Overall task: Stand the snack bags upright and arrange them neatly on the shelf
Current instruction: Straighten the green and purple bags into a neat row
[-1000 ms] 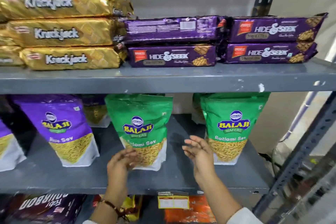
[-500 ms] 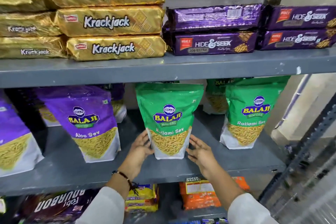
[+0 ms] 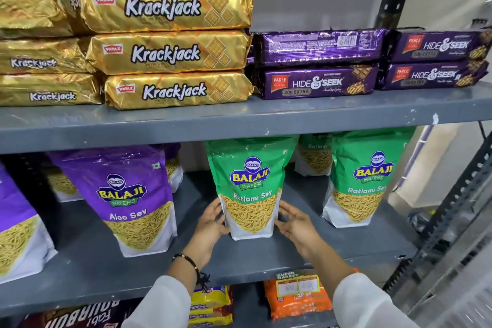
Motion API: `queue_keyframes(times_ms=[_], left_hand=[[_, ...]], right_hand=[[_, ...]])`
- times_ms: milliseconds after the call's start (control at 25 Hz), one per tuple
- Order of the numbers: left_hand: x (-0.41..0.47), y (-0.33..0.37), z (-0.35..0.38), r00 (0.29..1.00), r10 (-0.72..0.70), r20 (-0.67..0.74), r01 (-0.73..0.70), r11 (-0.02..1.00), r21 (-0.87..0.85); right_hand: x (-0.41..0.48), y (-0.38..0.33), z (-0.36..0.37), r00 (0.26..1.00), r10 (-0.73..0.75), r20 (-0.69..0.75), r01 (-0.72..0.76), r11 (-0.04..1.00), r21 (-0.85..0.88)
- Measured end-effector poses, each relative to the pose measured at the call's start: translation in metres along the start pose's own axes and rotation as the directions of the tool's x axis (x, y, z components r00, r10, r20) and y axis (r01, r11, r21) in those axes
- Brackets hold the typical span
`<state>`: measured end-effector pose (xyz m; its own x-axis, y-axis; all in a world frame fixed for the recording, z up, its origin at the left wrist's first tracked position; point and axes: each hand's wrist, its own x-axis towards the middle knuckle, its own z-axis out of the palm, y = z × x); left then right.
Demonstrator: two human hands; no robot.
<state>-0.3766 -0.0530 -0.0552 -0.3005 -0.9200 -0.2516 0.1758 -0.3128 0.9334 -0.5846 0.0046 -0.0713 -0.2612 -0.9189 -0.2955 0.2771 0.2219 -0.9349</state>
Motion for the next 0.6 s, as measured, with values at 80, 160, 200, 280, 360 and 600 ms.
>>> queue_keyframes(times_ms=[80,160,200,280,360,600], left_hand=[[-0.004,-0.001,0.003,1.000,0.000,-0.025,-0.001,1.000,-0.016],[-0.009,0.000,0.007,0.999,0.002,-0.046,-0.004,0.999,-0.041],[-0.011,0.000,0.010,0.999,0.002,-0.052,-0.004,0.999,-0.049],[-0.014,-0.002,0.012,0.998,0.004,-0.064,-0.007,0.999,-0.050],[-0.016,-0.005,0.013,0.997,0.020,-0.076,-0.023,0.999,-0.041],[-0.017,-0.008,0.020,0.991,0.068,-0.114,-0.071,0.997,-0.025]], right_hand=[[0.002,-0.001,-0.004,1.000,0.002,0.010,-0.002,1.000,0.009],[0.000,-0.003,-0.005,1.000,0.004,0.030,-0.005,1.000,0.020],[-0.001,-0.004,-0.006,0.999,0.011,0.034,-0.011,1.000,0.024],[-0.005,-0.005,-0.008,0.999,0.020,0.029,-0.021,0.999,0.032],[-0.005,-0.008,-0.009,0.999,0.015,0.032,-0.016,0.999,0.032],[-0.003,-0.011,-0.008,0.999,0.026,0.034,-0.026,1.000,0.007]])
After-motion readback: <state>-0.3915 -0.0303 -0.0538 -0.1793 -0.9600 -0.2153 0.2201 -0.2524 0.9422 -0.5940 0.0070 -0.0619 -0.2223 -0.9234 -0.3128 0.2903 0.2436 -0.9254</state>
